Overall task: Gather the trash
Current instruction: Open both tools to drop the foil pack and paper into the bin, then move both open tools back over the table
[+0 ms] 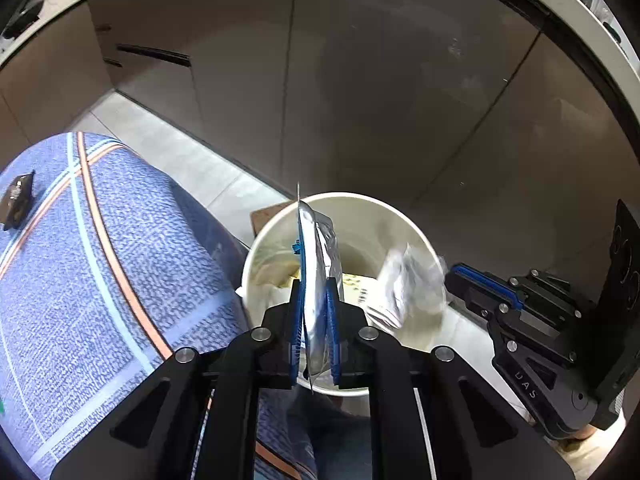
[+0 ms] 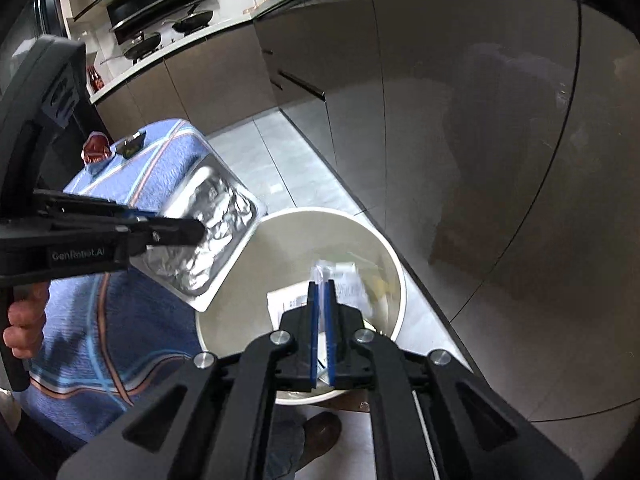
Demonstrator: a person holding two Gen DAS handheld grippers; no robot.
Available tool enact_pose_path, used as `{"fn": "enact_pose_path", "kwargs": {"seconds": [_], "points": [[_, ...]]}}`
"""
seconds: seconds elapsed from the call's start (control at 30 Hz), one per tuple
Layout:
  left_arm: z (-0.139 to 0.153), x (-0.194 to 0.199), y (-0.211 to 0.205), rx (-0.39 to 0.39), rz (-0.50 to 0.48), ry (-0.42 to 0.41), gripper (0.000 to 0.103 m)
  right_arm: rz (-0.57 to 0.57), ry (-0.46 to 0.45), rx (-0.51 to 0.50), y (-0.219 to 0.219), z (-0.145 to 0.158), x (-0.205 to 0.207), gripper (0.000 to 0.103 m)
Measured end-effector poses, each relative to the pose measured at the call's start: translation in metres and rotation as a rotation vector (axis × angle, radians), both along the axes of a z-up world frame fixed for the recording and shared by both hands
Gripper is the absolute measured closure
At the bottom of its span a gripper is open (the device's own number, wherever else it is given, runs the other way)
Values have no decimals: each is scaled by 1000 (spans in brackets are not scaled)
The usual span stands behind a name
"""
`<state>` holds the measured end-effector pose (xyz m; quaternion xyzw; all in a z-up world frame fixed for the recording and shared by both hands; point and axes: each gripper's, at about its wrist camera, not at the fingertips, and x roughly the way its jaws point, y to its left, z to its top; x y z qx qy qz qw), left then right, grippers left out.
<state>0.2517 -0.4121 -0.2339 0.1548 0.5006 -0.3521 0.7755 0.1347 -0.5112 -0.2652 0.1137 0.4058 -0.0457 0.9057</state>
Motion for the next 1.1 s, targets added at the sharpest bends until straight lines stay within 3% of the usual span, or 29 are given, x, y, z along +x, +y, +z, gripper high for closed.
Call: {"fn": "enact_pose_path", "kwargs": {"seconds": [0.03,0.1,0.17,0.23,0.27,0.33,0.47,0.77,1.1], "points": [[1,-1,-1,1,2,-15,74,4,3,-4,1,0,2,87],[5,0,1,-4,17,-56,57,11,4,-23,3,-2,3,62],[10,4,4,-17,29,-76,43,23,-6,-50,6,-1,3,55],[15,7,9,-41,55,-97,21,27,-15,-63,6,-1,0,39],[19,8,12,-53,75,-118,19,28,-21,-67,6,-1,-2,27],[23,10,17,-69,95,-129,10,25,-31,-74,7,1,-3,20],[31,8,31,-88,125,-135,9,26,-41,-67,9,4,-5,4],[60,-6,46,-104,144,-150,9,58,-59,-33,17,26,-7,3],[111,-10,101,-154,241,-184,9,139,-117,-78,54,81,-1,3]]}}
